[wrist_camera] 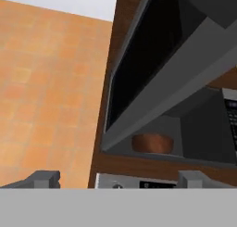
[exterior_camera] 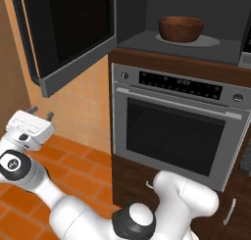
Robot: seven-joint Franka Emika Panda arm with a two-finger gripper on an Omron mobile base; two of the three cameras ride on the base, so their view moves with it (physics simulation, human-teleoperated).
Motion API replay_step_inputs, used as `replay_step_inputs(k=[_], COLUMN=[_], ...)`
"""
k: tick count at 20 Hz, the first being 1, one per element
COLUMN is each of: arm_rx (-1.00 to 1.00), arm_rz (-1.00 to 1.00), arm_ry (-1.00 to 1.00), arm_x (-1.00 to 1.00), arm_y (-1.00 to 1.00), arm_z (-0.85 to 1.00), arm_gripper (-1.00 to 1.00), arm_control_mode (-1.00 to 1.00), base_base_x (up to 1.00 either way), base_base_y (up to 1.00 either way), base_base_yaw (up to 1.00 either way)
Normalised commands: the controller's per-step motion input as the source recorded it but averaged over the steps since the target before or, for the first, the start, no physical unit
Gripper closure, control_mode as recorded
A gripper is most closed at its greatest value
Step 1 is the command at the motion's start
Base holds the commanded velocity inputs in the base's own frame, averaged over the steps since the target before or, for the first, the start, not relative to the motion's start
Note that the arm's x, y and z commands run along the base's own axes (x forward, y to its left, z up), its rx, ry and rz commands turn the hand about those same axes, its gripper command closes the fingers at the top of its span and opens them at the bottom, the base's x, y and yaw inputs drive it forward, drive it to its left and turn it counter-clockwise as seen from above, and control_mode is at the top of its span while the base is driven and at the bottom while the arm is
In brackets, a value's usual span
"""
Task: Pick the lime from the sink and place it in the bowl. Then pick the bowl and place it in the microwave. Then close the microwave door and press the start button.
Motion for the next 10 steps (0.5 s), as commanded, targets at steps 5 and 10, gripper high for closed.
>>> replay_step_inputs(k=[5, 10], arm_rx=[0.00, 0.00], arm_rz=[0.00, 0.01], arm_ry=[-0.07, -0.21], arm_x=[0.12, 0.54], arm_y=[0.15, -0.05], arm_z=[0.30, 0.34], arm_gripper=[-1.00, -1.00], arm_control_mode=[-1.00, -1.00], base_base_x=[0.00, 0.00], base_base_y=[0.00, 0.00], base_base_yaw=[0.00, 0.00])
